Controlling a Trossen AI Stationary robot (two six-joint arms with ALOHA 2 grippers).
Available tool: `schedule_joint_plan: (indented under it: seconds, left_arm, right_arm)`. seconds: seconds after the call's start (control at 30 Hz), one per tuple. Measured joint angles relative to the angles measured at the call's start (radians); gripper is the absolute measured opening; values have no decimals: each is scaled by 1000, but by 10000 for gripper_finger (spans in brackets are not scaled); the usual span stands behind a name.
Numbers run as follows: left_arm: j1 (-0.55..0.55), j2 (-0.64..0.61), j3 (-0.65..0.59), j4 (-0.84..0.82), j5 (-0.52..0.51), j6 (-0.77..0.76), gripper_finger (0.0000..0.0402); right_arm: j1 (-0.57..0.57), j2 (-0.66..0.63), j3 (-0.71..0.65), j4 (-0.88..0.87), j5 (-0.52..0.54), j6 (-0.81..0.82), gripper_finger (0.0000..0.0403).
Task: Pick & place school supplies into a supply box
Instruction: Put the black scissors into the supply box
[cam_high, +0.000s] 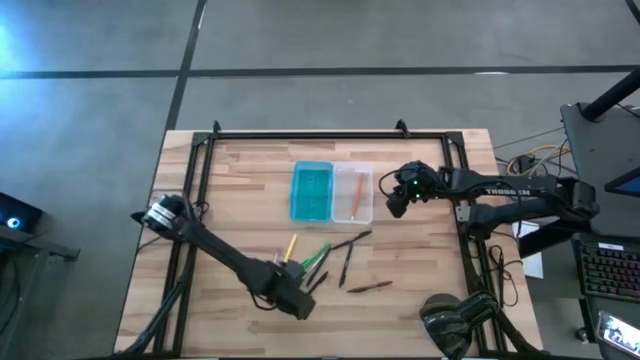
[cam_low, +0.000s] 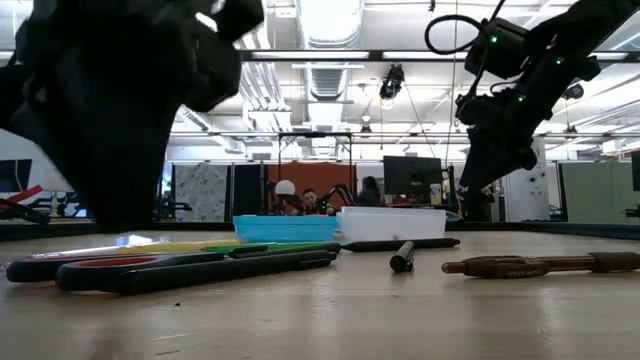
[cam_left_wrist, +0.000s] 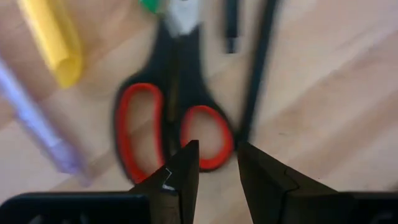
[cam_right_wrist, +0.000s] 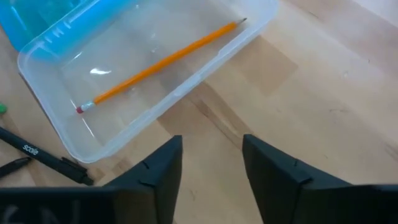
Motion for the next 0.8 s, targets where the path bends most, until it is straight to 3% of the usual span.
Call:
schedule_joint_plan:
  seconds: [0.23, 0.5, 0.8]
  left_arm:
    - [-1, 90, 152, -271, -25, -18, 94]
    - [32, 149, 157, -243, 129, -120, 94]
    - [59, 146, 172, -280, 135, -149, 95]
  right_arm:
    - [0, -3, -2, 1, 8, -1, 196]
    - [0, -3, -2, 1, 8, -4, 201]
    - [0, -2, -1, -18, -23, -4, 201]
